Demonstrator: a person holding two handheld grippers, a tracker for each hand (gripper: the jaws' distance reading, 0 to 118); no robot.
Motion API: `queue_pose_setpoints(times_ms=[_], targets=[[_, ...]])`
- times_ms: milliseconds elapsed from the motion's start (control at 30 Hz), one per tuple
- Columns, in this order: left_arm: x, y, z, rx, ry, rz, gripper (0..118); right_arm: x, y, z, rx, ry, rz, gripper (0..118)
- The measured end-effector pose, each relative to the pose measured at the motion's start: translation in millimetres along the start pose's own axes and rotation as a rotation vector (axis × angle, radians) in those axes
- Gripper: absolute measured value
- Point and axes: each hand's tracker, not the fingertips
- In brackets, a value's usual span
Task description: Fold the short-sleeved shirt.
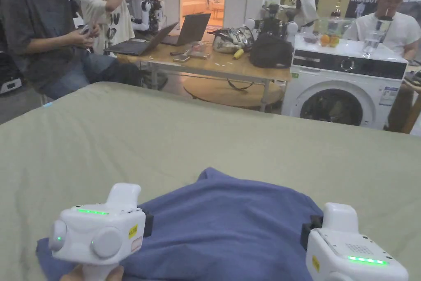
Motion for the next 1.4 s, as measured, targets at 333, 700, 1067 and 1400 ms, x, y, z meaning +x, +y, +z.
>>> queue_pose_setpoints(times_ms=[333, 700, 1067, 1400], targets=[[-154, 34, -13, -0.219, 0.090, 0.316, 57, -7, -12, -25, -0.075, 0.018, 0.034, 0], [-165, -11, -55, -0.381, 0.218, 0.339, 60, -6, -16, -31, -0.114, 0.018, 0.044, 0], [-129, -12, -62, -0.303, 0.243, 0.194, 0, 15, 12, -58, -0.173, 0.031, 0.030, 0], [-138, -15, -43, -0.232, 0.173, 0.264, 0, 13, 114, -177, -0.302, 0.106, 0.149, 54]])
